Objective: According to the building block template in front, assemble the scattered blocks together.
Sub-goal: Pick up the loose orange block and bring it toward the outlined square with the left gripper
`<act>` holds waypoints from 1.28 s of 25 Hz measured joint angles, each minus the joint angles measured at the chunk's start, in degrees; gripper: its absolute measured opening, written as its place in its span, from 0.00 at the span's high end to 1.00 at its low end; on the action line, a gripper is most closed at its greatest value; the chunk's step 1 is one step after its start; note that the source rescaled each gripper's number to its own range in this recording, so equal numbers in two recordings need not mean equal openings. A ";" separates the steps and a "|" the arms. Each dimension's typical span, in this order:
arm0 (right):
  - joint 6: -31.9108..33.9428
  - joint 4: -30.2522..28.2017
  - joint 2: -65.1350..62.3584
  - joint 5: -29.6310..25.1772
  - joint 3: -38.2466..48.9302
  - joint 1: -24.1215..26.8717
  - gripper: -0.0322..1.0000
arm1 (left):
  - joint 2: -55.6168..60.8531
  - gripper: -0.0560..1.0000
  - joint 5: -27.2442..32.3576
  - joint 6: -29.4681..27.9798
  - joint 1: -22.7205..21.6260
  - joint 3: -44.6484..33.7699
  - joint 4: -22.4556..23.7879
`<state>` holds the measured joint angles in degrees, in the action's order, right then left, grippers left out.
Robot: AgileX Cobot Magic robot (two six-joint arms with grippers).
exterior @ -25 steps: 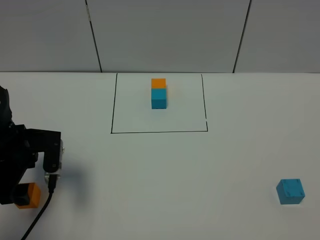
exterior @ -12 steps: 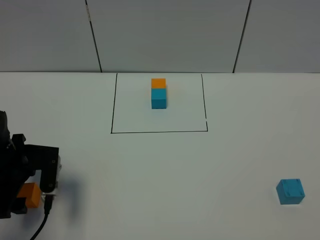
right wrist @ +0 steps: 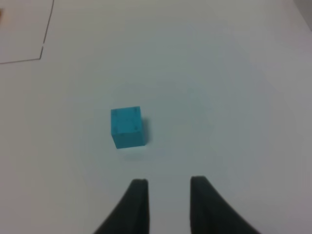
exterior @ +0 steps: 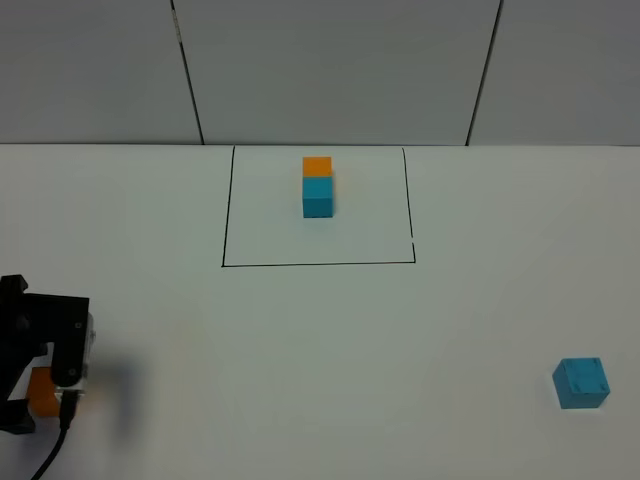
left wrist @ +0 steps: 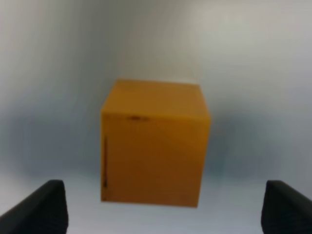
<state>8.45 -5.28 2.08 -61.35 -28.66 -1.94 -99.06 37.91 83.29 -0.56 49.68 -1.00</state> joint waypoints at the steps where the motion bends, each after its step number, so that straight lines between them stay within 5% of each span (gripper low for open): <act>1: 0.00 0.00 0.00 0.00 0.00 0.00 0.97 | -0.39 0.14 -0.12 1.40 -0.07 0.00 -1.40; 7: 0.00 0.00 0.00 0.00 0.00 0.00 0.97 | -3.02 0.14 -2.36 5.33 -0.25 0.00 -6.10; 26: 0.00 0.00 0.00 0.00 0.00 0.00 0.97 | -7.38 0.14 -5.99 4.26 -0.25 0.05 -1.58; 32: 0.00 0.00 0.00 0.00 0.00 0.00 0.97 | -7.48 0.28 -6.89 4.26 -0.25 0.05 -1.58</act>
<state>8.45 -5.28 2.08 -61.35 -28.66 -1.94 -106.54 31.02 87.55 -0.81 49.73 -2.58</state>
